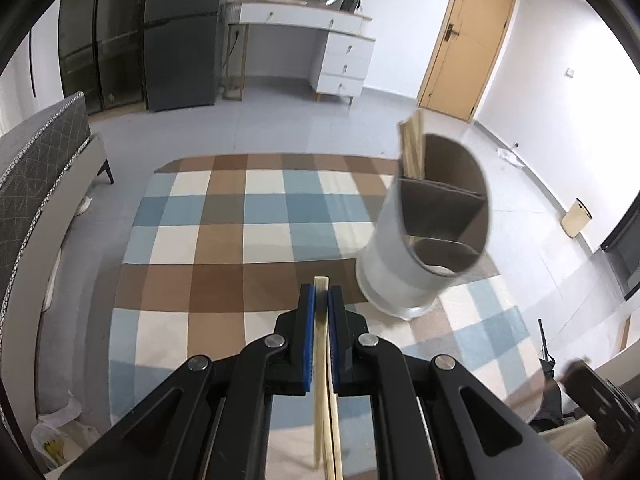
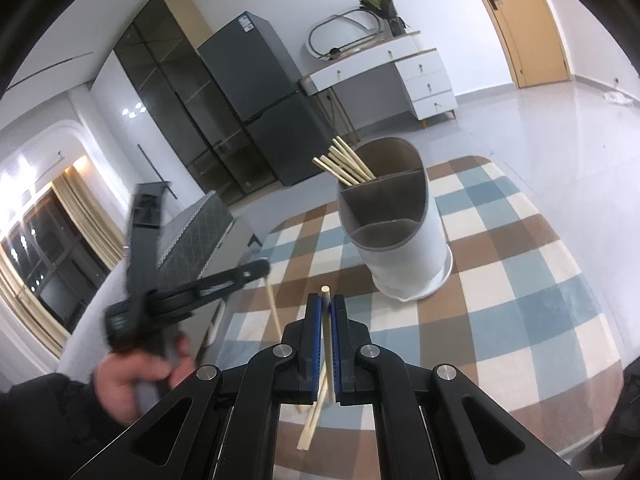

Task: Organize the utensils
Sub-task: 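Carry both held chopsticks over the white holder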

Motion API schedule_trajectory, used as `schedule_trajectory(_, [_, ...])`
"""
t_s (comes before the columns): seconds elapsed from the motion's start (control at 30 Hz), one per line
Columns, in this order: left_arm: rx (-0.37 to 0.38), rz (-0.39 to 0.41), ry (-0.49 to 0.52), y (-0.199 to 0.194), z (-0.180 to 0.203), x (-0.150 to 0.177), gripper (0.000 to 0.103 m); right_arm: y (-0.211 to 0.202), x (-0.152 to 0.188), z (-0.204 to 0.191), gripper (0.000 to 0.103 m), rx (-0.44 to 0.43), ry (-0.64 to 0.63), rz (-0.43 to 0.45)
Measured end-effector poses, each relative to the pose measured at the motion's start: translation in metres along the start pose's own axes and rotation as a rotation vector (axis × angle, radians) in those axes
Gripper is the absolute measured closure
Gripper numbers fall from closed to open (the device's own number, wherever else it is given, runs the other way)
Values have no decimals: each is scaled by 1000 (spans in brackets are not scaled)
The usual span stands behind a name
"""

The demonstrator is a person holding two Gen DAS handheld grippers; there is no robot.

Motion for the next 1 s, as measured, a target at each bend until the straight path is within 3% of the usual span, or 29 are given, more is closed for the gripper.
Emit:
schedule_trajectory(0.2, [8,26,30,-1,9,-2,101,-3,5,-9,99,26,-37,9])
schedule_trajectory(0.5, [21,3,77,-5,15,2,102,-4,8,-12,99,88,-52,3])
schedule_trajectory(0.77, [30,-11,74,-12,14,-1,102,-16,2,-15,99,89,-56,37])
schedule_trajectory(1.0, [87,42,84,-36,26,-25,102,-29,-19,-16,99,74,-48,80])
Point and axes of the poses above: each gripper's, at about its wrist camera, not at the fingertips, and y roughly the way its jaws point, z to its right, x to its underside, the point moved 1 cm from there along y, roughly the way its jaws point, and after that the axes turned 2 degrees about z, right-handed, at the moved point
